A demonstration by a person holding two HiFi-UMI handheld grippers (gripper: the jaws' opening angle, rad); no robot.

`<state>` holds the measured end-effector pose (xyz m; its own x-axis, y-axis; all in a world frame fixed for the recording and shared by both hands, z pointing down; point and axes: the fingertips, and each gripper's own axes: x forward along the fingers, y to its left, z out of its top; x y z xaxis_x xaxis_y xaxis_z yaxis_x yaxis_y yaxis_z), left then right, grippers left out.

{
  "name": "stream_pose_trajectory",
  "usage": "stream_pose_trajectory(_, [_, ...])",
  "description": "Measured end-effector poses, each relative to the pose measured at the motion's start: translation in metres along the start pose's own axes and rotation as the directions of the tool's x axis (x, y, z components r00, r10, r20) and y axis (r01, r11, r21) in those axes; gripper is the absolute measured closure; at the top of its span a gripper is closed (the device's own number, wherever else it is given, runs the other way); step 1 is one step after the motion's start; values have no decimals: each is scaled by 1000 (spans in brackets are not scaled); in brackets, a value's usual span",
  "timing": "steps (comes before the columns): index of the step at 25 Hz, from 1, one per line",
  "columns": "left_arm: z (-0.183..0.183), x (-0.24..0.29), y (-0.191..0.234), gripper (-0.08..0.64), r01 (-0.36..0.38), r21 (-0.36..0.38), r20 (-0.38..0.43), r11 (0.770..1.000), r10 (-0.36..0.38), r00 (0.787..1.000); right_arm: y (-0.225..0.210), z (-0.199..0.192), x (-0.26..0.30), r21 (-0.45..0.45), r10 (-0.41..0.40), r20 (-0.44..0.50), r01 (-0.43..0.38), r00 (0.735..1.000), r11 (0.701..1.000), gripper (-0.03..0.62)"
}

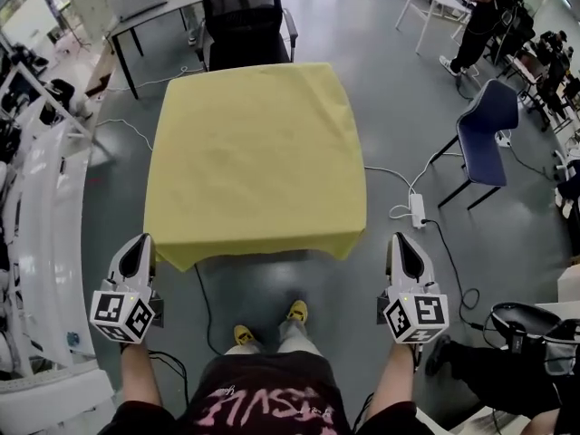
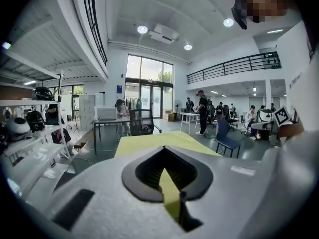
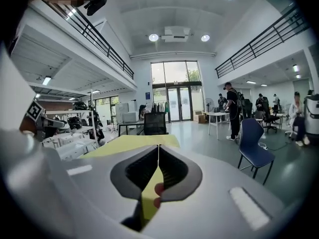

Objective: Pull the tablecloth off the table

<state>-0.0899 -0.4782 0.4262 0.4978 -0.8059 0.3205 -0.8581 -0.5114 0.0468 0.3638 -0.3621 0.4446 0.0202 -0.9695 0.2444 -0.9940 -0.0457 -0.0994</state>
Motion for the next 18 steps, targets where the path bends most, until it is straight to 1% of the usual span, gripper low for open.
stream_pose_trajectory(4, [-9, 26, -30, 555, 11, 37, -43, 999, -9, 999, -25, -22, 16, 9, 29, -44, -29, 999, 1000, 574])
stream_pose_trajectory(8, [-14, 42, -54, 555, 35, 38, -77, 999, -32, 996, -43, -41, 30, 13, 62, -99, -61, 993, 998, 557])
stream_pose_trajectory(11, [-21, 50, -67, 555, 61, 66, -106, 996, -54, 993, -52, -60, 39, 15, 90, -149, -89, 985, 996, 515])
stream_pose_trajectory(15, [-36, 55, -67, 555, 58, 48, -134, 997, -51, 990, -54, -94, 48, 4, 128, -226, -130, 966, 991, 455])
stream_pose_trajectory(18, [-51, 60, -61, 555, 75, 52, -161, 996, -66, 985, -51, -119, 55, -26, 140, -277, -154, 951, 988, 423])
